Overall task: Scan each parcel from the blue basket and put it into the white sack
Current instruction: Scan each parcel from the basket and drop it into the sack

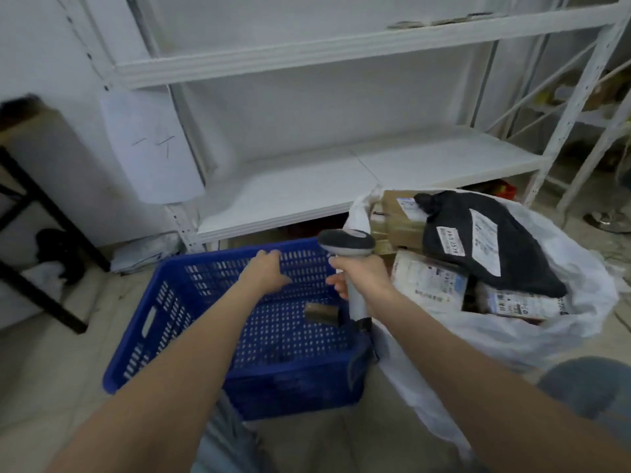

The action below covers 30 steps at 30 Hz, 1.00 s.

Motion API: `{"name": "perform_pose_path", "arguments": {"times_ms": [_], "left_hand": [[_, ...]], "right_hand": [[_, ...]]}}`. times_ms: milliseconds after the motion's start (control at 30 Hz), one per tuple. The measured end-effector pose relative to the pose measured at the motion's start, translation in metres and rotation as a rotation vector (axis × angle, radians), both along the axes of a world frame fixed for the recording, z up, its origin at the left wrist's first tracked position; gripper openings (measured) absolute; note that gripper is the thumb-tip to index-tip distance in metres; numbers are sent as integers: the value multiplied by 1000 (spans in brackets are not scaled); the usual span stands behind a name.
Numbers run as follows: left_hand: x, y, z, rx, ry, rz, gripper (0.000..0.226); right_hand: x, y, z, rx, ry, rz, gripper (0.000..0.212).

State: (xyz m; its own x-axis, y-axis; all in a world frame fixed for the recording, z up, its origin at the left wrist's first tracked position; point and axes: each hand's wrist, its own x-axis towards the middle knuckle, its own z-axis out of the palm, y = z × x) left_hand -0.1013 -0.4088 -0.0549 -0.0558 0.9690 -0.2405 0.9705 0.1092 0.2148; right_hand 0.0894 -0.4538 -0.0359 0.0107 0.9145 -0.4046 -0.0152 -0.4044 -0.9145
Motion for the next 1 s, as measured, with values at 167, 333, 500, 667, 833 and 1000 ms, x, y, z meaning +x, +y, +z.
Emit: {"name": "perform_pose_path", "arguments": {"times_ms": [167,333,500,667,833,1000], "left_hand": [[-54,4,-60,-131,-12,77,55],[-76,31,-130,-274,-27,77,61],[-79,81,-189,-351,-42,69,63],[-71,133,-255,-388,-46,-24,60],[-46,167,-321,-365,-104,-63,60],[-25,203,-377,-261,-94,-174,73]], "right_hand": [[-62,20,-58,-121,-70,114,23],[-87,58,-116,-248,-33,20,21],[-97,103,-171,-405,41,-127,18],[-92,132,-222,-593,97,-295,14],[-93,151,-283,-584,54,-432,13],[-107,156,-337,-526,106,-607,18]]}}
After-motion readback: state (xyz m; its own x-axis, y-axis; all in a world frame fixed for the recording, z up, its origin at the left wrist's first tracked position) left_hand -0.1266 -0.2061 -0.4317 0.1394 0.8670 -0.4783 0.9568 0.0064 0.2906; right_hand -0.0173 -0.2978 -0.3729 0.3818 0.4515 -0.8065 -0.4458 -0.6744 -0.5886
